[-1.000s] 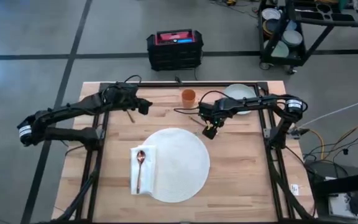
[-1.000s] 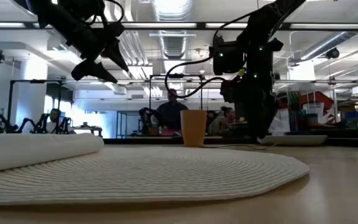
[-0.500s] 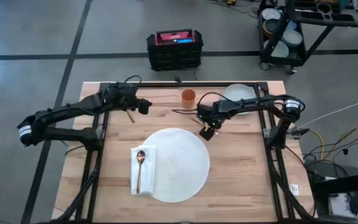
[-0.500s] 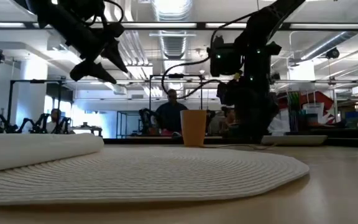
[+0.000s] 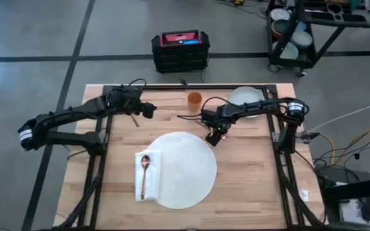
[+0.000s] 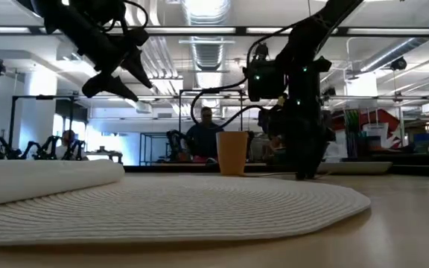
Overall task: Set table place
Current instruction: Put the gold fork on the white mat
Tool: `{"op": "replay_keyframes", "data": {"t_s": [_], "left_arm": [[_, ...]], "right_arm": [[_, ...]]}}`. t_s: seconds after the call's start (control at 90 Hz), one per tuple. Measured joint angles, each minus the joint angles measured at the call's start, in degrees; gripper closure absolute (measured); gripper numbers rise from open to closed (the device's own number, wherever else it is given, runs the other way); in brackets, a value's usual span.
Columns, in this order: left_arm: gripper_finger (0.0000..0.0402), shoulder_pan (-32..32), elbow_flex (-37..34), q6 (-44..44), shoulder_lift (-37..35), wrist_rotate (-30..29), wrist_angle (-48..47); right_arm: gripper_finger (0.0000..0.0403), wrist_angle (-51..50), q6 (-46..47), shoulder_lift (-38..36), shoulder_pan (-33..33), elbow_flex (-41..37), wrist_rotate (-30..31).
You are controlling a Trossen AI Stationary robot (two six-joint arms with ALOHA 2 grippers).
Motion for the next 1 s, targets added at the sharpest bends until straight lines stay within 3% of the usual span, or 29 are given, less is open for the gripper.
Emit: {"op": "replay_keyframes", "data": {"t_s": [0.222,0.544,1.0], "left_arm": [[0.0184,0.00,0.00,0.87,0.00,0.00,-0.16],[0.0184,0.00,-0.02,1.47,0.00,-0.01,-0.16],[0.0184,0.00,-0.07,3.99,0.00,-1.73,-0.16]], "right_arm": [[0.0308,0.68,0.42,0.12,0.02,0.28,-0.54],[0.0392,0.85,1.30,0.13,0.00,0.42,-0.08],[0.0403,-10.22,-1.87,-1.80,0.01,1.55,-0.31]]}}
